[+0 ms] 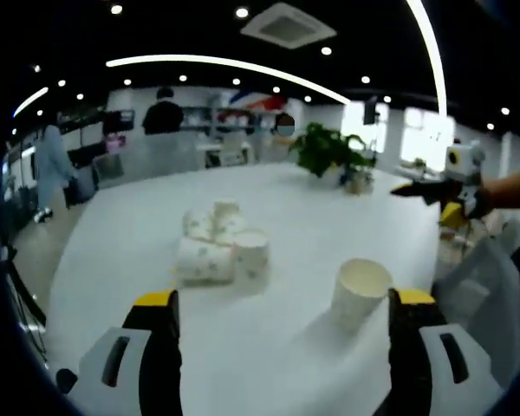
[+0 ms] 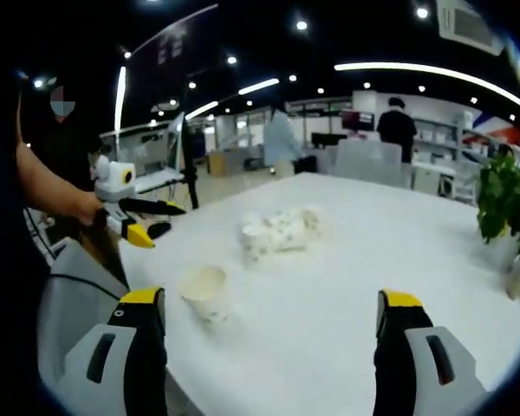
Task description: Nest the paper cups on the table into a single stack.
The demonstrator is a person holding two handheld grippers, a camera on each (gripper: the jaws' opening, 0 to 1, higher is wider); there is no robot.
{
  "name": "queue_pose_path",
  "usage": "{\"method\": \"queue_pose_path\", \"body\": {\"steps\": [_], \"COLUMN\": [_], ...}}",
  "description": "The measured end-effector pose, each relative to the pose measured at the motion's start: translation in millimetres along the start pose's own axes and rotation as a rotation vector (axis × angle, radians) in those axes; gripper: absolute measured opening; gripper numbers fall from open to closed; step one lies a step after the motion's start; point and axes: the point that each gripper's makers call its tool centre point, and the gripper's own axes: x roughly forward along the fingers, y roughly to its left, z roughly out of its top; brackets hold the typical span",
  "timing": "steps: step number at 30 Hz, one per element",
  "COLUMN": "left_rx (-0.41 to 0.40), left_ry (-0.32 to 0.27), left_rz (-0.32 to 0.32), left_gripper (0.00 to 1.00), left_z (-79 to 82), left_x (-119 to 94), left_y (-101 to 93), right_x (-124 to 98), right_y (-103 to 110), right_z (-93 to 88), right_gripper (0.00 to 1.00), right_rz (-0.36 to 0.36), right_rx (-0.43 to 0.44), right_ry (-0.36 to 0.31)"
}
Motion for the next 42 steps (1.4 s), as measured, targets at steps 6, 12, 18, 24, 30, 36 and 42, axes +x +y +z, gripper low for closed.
{"method": "queue_pose_path", "body": {"steps": [6, 12, 18, 24, 30, 36, 42], "left_rx": [-0.024, -0.014, -0.008, 0.007, 0.028, 0.066, 0.1], "left_ry": [-0.011, 0.003, 0.022, 0.033, 0.039, 0.055, 0.075], "left_rz": [0.005, -0.012, -0.034, -0.054, -0.076, -0.078, -0.088], "left_gripper": [0.98, 0.96, 0.92, 0.88, 0.83, 0.78, 0.73], "left_z": [-3.8, -10.2, -17.4, -16.9, -15.0, -13.7, -12.1], "left_x": [4, 15, 35, 59, 82, 102, 118], "left_y": [7.9, 9.9, 10.7, 13.4, 16.8, 21.4, 23.5], "right_x": [-1, 0, 2, 0, -4, -7, -9], "right_y": [0, 0, -3, -5, -5, -8, -11], "right_z": [-4.8, -9.2, -8.0, -11.4, -17.7, -21.3, -22.5], "right_gripper": [1.0, 1.0, 1.0, 0.99, 0.99, 0.99, 0.98], "right_rz": [-0.013, -0.022, -0.035, -0.047, -0.058, -0.073, -0.085], "right_rx": [0.013, 0.022, 0.037, 0.049, 0.067, 0.075, 0.082], "right_ry": [0.009, 0.02, 0.018, 0.028, 0.038, 0.048, 0.055]}}
